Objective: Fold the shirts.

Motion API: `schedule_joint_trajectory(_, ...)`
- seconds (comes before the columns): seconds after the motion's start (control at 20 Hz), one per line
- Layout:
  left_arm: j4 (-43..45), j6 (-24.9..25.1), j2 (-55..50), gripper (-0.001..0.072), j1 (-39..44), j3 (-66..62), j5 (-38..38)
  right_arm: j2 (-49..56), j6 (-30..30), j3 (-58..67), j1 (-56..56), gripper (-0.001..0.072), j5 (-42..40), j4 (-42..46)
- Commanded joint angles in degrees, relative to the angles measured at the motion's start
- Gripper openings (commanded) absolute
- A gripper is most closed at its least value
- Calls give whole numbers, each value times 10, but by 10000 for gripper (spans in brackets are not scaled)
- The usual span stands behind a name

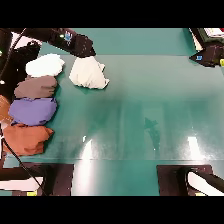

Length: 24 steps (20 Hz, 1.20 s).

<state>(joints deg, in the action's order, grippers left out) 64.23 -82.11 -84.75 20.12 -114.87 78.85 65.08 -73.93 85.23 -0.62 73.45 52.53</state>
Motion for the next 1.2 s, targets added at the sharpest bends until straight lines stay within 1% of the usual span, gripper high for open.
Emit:
schedule_joint_trajectory(0.0, 0, 0, 0, 22, 0, 1, 0, 1, 0, 0, 0, 15, 1, 0)
schedule_joint_trajectory(0.5, 0, 0, 0, 22, 0, 1, 0, 3, 0, 0, 0, 15, 0, 0)
schedule_joint_trajectory(0.55, 0, 0, 0, 22, 0, 1, -8, 3, 0, 0, 0, 15, 0, 0)
schedule_joint_trajectory(0.65, 0, 0, 0, 22, 0, 1, -57, 3, 0, 0, 0, 15, 0, 0)
schedule_joint_trajectory(0.7, 0, -2, 0, 22, 0, 1, -68, 3, 0, 0, 0, 15, 0, 0)
schedule_joint_trajectory(0.75, 1, 2, 0, 22, 0, 1, -71, 3, 0, 0, 0, 15, -2, 0)
schedule_joint_trajectory(0.8, 9, 21, -1, 23, 0, 3, -89, 3, 0, 0, 0, 15, -11, 0)
schedule_joint_trajectory(0.85, 36, 31, -3, 47, 0, 3, -105, 3, 0, 0, 0, 15, -27, -1)
schedule_joint_trajectory(0.9, 78, 26, -9, 386, 0, 3, -114, 3, 0, 0, 0, 15, -36, -2)
schedule_joint_trajectory(0.95, 128, 3, -21, 638, -2, 3, -121, 3, 0, 0, 0, 15, -37, -4)
schedule_joint_trajectory(1.0, 183, -26, -38, 660, -3, 3, -122, 3, 0, 0, 0, 15, -36, -4)
schedule_joint_trajectory(1.05, 222, -43, -59, 660, -7, 3, -119, 3, 0, 0, 0, 15, -36, -3)
schedule_joint_trajectory(1.1, 239, -54, -85, 660, -17, 3, -114, 3, 0, 0, 0, 15, -34, -3)
schedule_joint_trajectory(1.15, 239, -61, -112, 660, -31, 3, -111, 3, 0, 0, 0, 15, -34, -3)
